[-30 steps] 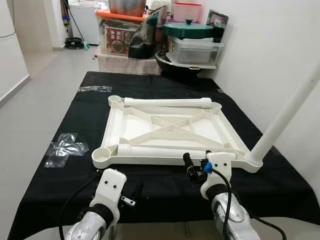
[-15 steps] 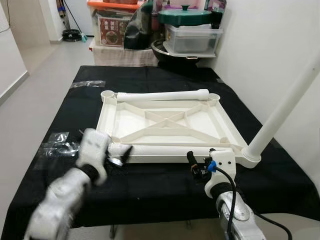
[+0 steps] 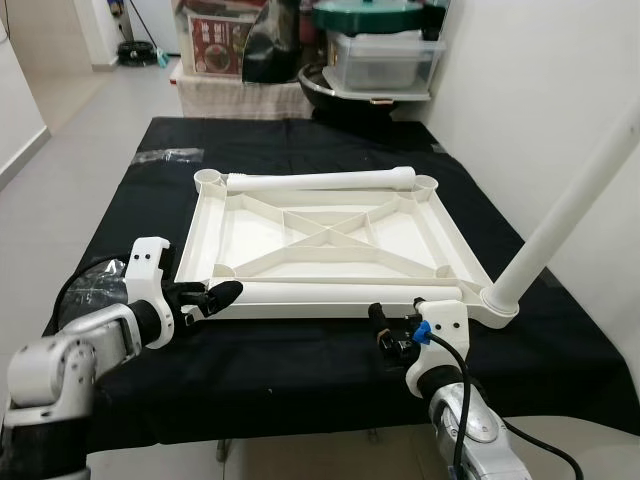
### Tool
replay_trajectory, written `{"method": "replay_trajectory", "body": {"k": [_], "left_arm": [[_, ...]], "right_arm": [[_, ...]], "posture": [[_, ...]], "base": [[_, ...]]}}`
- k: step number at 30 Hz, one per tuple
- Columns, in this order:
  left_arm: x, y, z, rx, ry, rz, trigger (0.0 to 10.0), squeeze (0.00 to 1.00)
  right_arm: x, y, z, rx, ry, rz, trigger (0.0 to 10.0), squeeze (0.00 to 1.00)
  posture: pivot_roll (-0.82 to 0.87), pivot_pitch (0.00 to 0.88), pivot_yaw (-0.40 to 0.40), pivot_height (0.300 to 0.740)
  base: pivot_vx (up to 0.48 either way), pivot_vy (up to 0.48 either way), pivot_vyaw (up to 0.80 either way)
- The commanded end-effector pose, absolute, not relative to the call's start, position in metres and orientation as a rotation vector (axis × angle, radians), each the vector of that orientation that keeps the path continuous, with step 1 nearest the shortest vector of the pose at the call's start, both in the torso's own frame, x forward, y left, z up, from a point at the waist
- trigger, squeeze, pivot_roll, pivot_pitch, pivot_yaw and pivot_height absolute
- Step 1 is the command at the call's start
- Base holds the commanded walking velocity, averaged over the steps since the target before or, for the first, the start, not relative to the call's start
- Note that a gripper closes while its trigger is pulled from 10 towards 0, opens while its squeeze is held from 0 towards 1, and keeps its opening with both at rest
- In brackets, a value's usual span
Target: Building children table
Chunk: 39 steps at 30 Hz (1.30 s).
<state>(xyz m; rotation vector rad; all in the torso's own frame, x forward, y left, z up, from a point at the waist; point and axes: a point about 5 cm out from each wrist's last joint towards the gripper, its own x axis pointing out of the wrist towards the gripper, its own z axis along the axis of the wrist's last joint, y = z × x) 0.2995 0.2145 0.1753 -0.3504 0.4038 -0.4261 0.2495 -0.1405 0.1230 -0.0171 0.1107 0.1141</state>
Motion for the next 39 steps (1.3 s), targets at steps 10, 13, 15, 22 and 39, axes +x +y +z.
{"method": "replay_trajectory", "body": {"k": [10, 13, 15, 22, 39], "left_arm": [[0.309, 0.233, 0.170, -0.381, 0.489, -0.402, 10.0, 0.00], [0.311, 0.238, 0.168, -0.371, 0.508, -0.390, 10.0, 0.00], [0.314, 0.240, 0.167, -0.357, 0.513, -0.379, 10.0, 0.00], [0.321, 0.239, 0.169, -0.372, 0.518, -0.390, 10.0, 0.00], [0.329, 0.219, 0.174, -0.376, 0.552, -0.484, 10.0, 0.00]], "right_arm": [[0.246, -0.139, 0.124, -0.008, 0.125, 0.118, 10.0, 0.00], [0.246, -0.139, 0.124, -0.005, 0.129, 0.119, 10.0, 0.00], [0.246, -0.139, 0.124, -0.004, 0.130, 0.117, 10.0, 0.00], [0.245, -0.140, 0.125, -0.006, 0.129, 0.115, 10.0, 0.00], [0.245, -0.139, 0.124, 0.001, 0.146, 0.114, 10.0, 0.00]], "posture": [[0.09, 0.104, -0.081, 0.740], [0.09, 0.106, -0.076, 0.740], [0.09, 0.106, -0.076, 0.740], [0.08, 0.108, -0.076, 0.740], [0.09, 0.106, -0.071, 0.740]], "base": [[0.000, 0.000, 0.00], [0.000, 0.000, 0.00], [0.000, 0.000, 0.00], [0.000, 0.000, 0.00], [0.000, 0.000, 0.00]]}}
